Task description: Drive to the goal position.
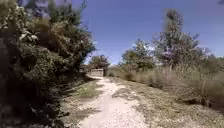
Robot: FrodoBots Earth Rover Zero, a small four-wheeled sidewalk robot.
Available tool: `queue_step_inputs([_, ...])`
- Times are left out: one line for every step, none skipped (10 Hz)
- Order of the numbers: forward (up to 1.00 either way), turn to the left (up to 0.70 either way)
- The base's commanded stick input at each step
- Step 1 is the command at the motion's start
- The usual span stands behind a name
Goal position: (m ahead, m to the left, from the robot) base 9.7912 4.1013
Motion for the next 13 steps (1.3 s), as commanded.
queue_step_inputs([0.70, -0.35])
queue_step_inputs([0.70, -0.35])
queue_step_inputs([0.70, -0.25])
queue_step_inputs([0.70, 0.00])
queue_step_inputs([0.70, 0.00])
queue_step_inputs([0.70, 0.00])
queue_step_inputs([0.70, 0.00])
queue_step_inputs([0.70, 0.00])
queue_step_inputs([0.70, 0.00])
queue_step_inputs([0.70, 0.00])
queue_step_inputs([0.70, 0.00])
queue_step_inputs([0.70, 0.00])
queue_step_inputs([0.70, 0.00])
